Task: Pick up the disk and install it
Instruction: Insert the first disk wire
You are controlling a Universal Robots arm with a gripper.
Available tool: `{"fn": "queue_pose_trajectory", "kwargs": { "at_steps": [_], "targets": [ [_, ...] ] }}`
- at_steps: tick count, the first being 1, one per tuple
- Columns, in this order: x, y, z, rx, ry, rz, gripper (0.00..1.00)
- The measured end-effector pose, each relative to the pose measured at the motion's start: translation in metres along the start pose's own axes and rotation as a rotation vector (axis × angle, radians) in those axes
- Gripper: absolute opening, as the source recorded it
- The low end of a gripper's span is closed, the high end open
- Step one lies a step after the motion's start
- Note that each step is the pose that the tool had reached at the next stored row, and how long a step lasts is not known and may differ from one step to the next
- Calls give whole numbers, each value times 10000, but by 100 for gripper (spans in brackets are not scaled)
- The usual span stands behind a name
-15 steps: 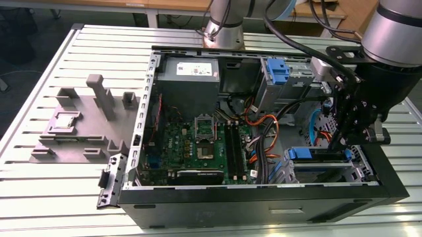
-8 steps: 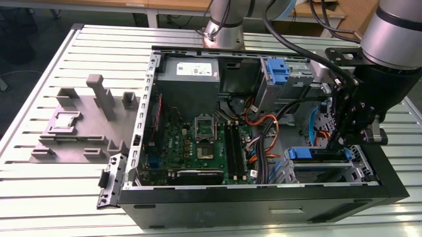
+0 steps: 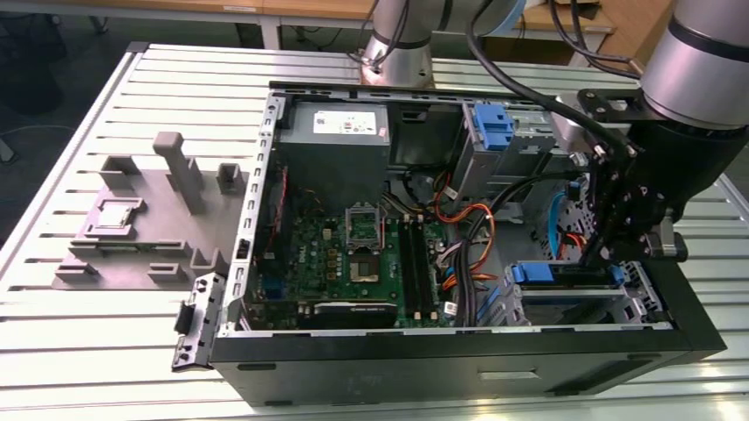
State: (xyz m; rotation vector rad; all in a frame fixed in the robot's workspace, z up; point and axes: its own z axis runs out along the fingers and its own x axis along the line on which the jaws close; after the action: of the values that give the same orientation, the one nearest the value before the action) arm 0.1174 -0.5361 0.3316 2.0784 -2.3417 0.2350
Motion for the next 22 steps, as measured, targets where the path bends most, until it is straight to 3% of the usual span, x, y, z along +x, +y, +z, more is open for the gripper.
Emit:
{"fn": "queue_pose_trajectory", "kwargs": {
  "at_steps": [3, 9, 14, 22],
  "targets": [
    [2, 0, 4, -5, -41, 4, 17],
    [5, -3, -24, -6, -50, 5, 17],
    [11, -1, -23, 18, -73, -237, 17],
    [34, 6, -10, 21, -81, -267, 17]
  ]
}}
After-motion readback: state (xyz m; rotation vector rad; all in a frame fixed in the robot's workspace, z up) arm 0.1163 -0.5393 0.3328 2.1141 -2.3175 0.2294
